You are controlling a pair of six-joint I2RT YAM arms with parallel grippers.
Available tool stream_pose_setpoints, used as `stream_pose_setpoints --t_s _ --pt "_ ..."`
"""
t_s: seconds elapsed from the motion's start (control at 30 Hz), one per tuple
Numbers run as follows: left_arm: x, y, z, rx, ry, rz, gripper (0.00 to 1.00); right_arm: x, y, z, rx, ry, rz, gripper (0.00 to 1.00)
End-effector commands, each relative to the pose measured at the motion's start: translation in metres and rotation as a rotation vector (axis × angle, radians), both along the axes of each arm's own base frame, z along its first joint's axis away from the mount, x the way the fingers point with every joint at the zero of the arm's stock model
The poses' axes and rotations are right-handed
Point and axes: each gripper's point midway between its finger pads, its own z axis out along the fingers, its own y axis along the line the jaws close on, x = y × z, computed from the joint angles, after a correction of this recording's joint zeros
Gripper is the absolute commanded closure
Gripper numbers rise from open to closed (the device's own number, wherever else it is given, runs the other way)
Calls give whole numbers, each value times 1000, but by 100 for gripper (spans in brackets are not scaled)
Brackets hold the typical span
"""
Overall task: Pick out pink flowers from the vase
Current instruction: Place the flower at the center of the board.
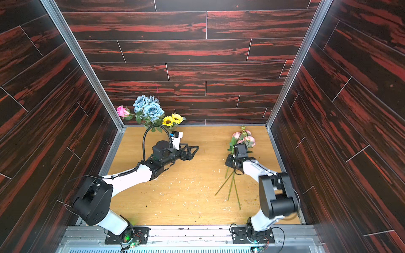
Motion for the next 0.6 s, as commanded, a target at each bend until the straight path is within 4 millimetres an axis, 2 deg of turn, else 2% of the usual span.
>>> stream_pose_setpoints --t_s 0.0,0.37,0.43,0.57 --pt "-11 3 35 -56 -106 -17 0 -3 -1 -6 -34 60 16 100" --pt "-10 2 29 -48 -109 -16 0 -23 -10 -22 -81 140 17 100" --pt "-9 1 31 -59 -105 -16 0 -25 -8 -20 -68 144 27 100" --pt "-7 6 29 -46 -86 17 0 -27 -7 -12 -61 129 33 93"
